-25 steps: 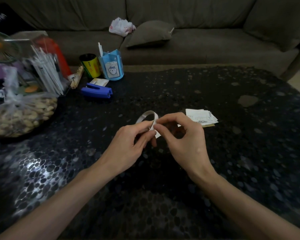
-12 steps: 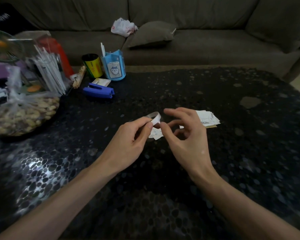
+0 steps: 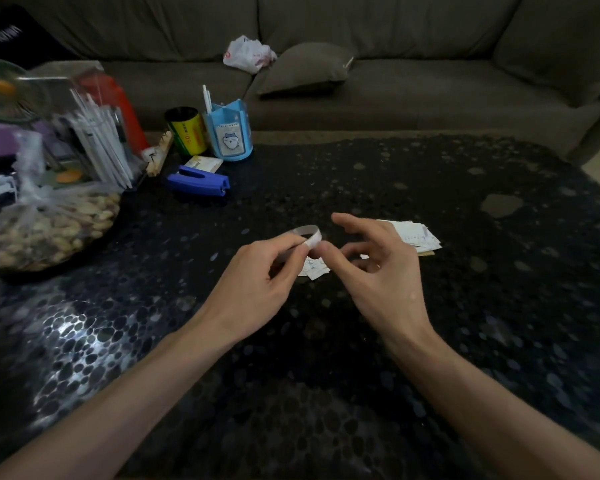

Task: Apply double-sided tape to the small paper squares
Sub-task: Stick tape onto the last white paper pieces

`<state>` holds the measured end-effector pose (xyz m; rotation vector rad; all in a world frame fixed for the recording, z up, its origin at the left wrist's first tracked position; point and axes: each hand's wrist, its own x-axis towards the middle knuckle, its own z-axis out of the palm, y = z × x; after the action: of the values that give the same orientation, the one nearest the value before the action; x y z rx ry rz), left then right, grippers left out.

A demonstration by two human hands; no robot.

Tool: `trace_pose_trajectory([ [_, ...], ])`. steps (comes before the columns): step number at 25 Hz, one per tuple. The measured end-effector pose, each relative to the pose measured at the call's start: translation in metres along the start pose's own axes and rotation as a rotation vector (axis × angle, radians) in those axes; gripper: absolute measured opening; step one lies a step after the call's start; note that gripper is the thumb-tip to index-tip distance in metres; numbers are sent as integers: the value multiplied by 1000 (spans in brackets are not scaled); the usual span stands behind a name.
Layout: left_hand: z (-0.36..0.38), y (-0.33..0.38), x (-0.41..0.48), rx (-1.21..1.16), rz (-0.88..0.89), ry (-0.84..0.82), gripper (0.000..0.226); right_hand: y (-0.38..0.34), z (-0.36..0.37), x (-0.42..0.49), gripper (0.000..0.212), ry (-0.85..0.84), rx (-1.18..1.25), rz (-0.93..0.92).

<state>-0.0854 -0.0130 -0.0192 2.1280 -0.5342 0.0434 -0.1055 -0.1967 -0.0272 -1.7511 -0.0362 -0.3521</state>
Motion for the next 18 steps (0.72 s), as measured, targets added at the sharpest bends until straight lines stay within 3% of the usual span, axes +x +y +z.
trace_pose_trajectory([
  [8,0,1,-1,88,37,4,25,2,4,-7,20,-39,-326,-247],
  [13,0,0,-2,174,74,-17,21,-2,-7,11,6,-191,-190,-37],
  [18,-1,1,-1,9,3,-54,23,-5,-7,13,3,-287,-298,-118],
])
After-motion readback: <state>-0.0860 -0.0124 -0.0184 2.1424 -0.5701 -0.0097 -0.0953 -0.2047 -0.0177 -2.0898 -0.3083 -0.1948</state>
